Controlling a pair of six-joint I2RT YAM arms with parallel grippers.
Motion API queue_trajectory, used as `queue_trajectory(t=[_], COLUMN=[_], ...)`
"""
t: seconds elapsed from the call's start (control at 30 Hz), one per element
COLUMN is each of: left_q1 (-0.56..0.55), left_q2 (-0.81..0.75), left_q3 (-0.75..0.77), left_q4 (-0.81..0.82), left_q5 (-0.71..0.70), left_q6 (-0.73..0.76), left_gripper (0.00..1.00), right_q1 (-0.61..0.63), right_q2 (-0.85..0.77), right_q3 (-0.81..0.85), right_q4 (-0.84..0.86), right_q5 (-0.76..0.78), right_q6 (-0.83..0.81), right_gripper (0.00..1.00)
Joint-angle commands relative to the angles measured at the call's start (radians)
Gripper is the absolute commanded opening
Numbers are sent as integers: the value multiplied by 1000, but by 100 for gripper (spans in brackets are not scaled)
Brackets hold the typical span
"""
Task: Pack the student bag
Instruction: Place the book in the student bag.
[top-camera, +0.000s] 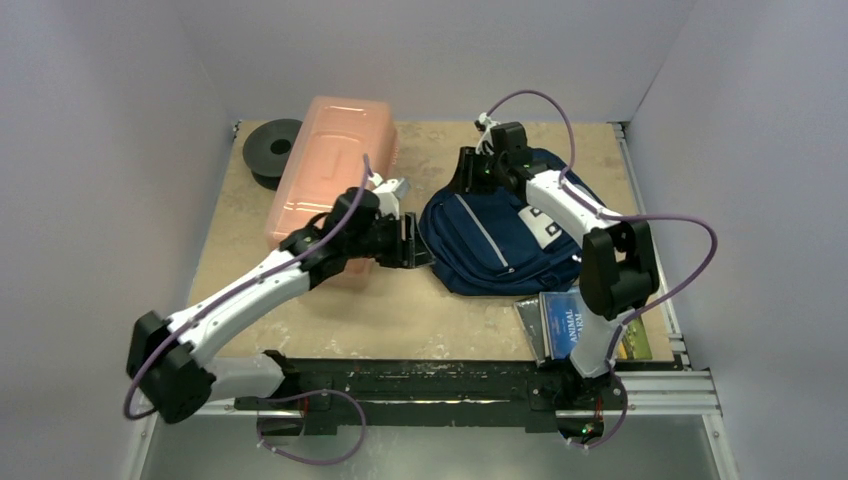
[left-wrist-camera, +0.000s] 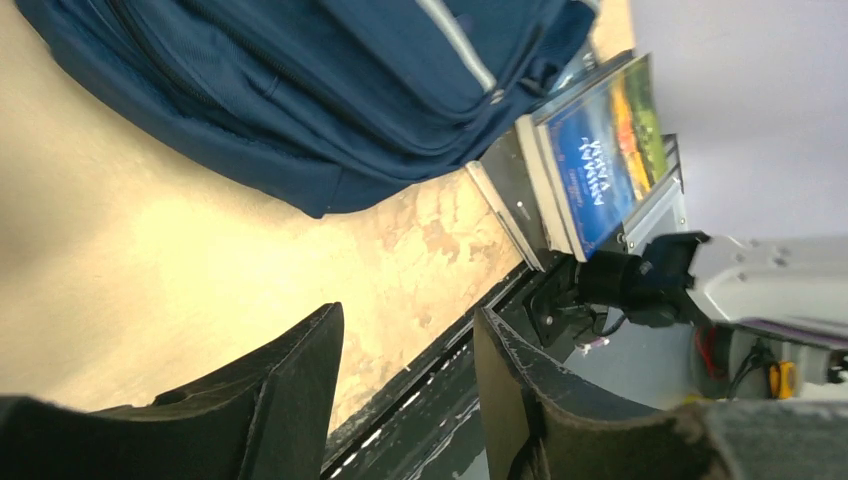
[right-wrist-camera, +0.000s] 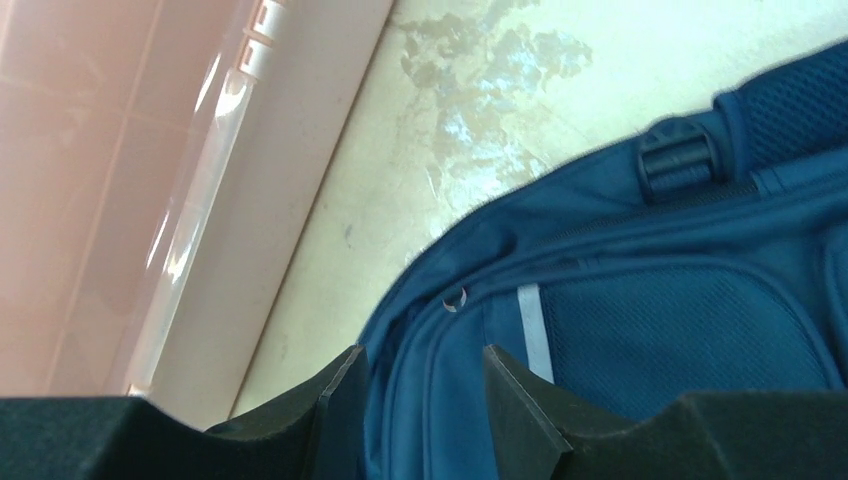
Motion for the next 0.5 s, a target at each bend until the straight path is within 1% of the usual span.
queue_trajectory(t=[0.0, 0.07, 0.17, 0.3, 0.4, 0.47], left_q1=[2, 5, 7, 7, 6, 7], left_q2=[-149, -202, -240, -226, -178, -163], left_q3=[49, 51, 38, 16, 34, 36], left_q4=[-169, -192, -191, -171, -161, -123], left_q5=[-141, -179, -185, -188, -173, -169], left_q6=[102, 104, 104, 100, 80, 60], left_gripper=[52, 52, 52, 53, 53, 53], right_q1=[56, 76, 105, 138, 140, 146], right_q2=[49, 84, 131, 167, 130, 79], right_q3=[124, 155, 186, 216, 129, 67], right_q4=[31, 10, 13, -18, 6, -29], right_q5=[112, 160, 204, 204, 204, 292], right_q6=[-3, -7, -7, -9, -10, -55], right_gripper=[51, 53, 56, 56, 55, 56])
